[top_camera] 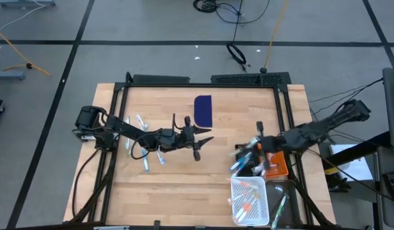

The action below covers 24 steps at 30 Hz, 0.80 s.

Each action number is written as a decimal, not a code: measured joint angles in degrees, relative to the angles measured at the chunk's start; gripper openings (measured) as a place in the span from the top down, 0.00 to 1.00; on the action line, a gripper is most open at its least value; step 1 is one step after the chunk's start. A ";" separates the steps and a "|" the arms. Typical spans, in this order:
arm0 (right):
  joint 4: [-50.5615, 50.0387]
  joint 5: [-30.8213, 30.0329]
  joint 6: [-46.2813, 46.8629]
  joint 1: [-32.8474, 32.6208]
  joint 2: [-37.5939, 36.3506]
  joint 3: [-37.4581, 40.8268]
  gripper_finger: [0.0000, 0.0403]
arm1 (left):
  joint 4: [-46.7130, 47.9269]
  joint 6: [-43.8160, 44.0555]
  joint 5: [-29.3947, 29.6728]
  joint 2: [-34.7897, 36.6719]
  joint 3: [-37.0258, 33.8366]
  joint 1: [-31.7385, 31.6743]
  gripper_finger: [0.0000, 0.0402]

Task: Pick & Place Toothbrushes
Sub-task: Put the green toothbrush into the black bin

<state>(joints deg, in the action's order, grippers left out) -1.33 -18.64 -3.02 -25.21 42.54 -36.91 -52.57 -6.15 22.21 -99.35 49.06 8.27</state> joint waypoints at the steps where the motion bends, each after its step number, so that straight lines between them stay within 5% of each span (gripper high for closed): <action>1: -2.70 2.13 1.22 -1.12 -1.88 0.00 0.96 | 0.15 -0.02 0.52 0.00 -0.02 -0.02 0.64; 12: -16.27 25.97 15.85 -14.30 -10.17 0.00 0.96 | 0.85 0.24 1.86 0.02 0.00 0.00 0.63; 16: -18.57 27.42 23.05 -18.61 -8.99 -0.02 0.96 | 1.02 2.10 1.88 0.03 0.00 -0.02 0.63; 24: -26.56 20.30 33.94 -25.85 -5.16 0.00 0.96 | 1.00 4.40 1.91 0.04 -0.02 -0.02 0.63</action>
<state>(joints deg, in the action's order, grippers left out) -27.90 1.66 30.92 -51.05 37.38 -36.91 -51.57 -1.76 24.12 -99.31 49.04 8.25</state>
